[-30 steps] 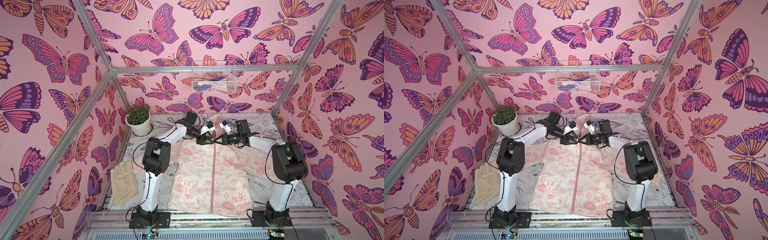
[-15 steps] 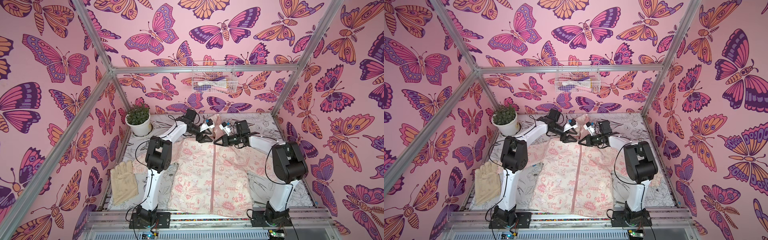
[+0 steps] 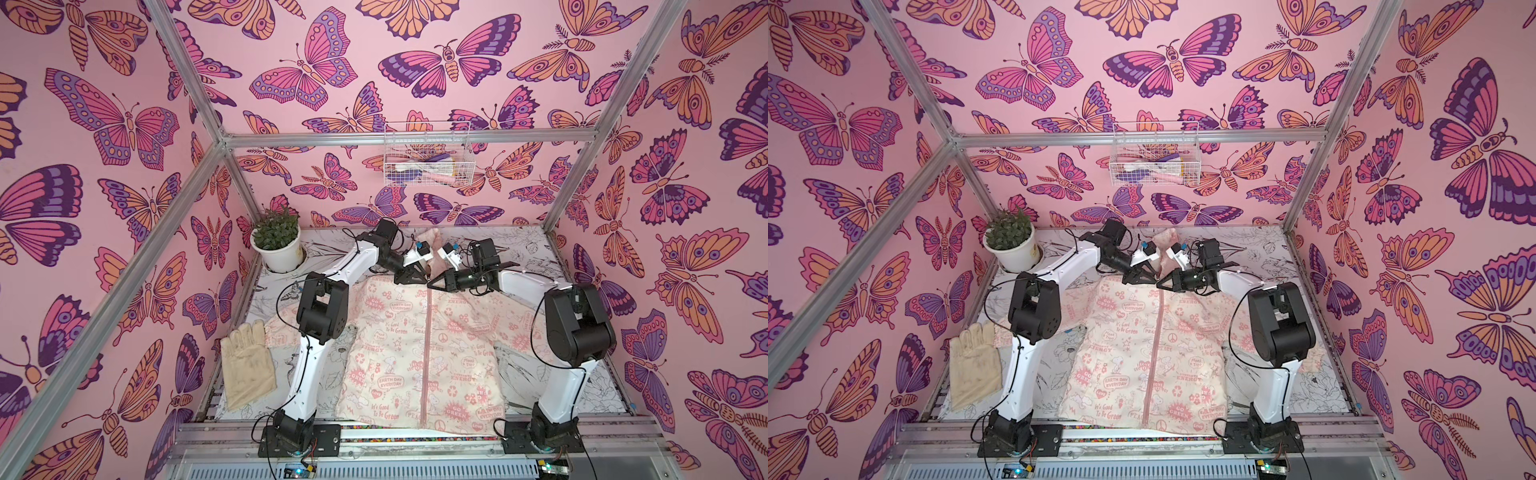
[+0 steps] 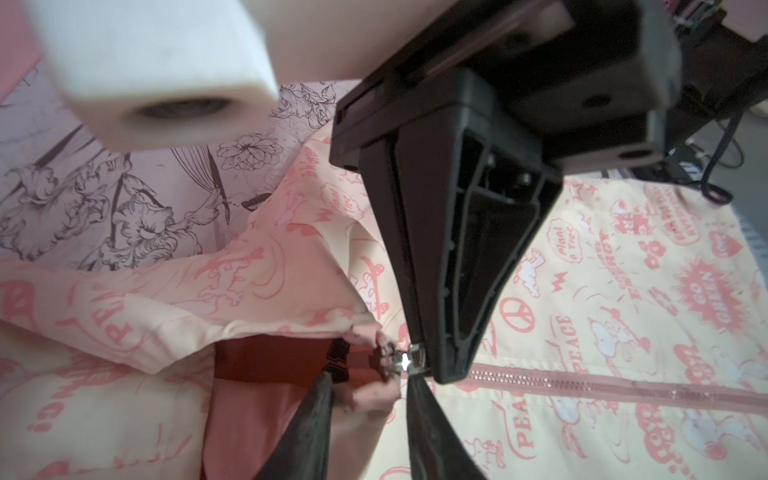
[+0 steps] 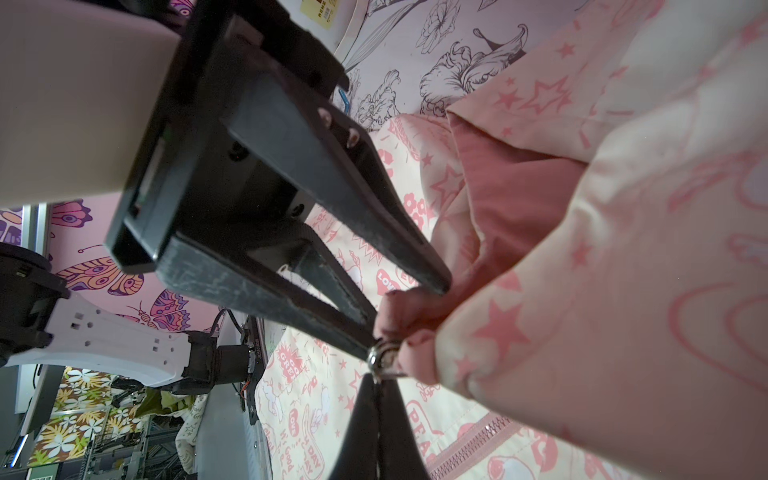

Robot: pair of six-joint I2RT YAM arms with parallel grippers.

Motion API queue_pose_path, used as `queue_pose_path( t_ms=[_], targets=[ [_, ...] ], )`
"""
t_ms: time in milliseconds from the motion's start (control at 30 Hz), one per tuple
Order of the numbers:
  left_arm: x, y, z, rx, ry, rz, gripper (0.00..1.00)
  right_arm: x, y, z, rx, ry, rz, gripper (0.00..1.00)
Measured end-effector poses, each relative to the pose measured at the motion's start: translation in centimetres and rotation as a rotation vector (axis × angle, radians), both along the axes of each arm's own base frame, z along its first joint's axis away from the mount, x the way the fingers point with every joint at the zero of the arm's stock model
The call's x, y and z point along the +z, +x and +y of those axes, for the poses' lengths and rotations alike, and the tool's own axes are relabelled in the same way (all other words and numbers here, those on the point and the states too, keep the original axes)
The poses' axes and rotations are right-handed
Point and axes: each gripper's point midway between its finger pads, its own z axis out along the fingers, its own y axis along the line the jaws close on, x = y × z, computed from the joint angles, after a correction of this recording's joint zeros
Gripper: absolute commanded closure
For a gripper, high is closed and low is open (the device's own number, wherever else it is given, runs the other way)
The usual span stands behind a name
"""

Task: Unzip the jacket
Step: Unzip the zipper on the jacket.

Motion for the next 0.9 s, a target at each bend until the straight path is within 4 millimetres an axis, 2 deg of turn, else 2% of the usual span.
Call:
queue_pose_path(
  t_ms=[33, 67, 467, 667, 900],
  targets=[
    [0.1, -0.1, 0.0, -0.005, -0.001, 0.000, 0.97, 0.1, 0.1, 0.0, -0.003, -0.003, 0.001, 1.00],
    [0.3, -0.2, 0.0, -0.007, 0.000, 0.005, 1.00, 0.2, 0.2, 0.0, -0.005, -0.007, 0.000, 1.00],
    [0.6, 0.0, 0.2, -0.026, 0.019, 0.021, 1.00, 0.2, 1.0, -0.1, -0.055, -0.030, 0.029, 1.00],
    [2.9, 1.0, 1.0, -0.008, -0.029, 0.013, 1.00, 0.4, 2.5, 0.1, -0.107, -0.013, 0.012, 1.00],
    [4.2, 1.8, 1.2, 0.018, -0.028, 0.010, 1.00, -1.0, 3.8, 0.5, -0.140, 0.016, 0.028, 1.00]
  ],
)
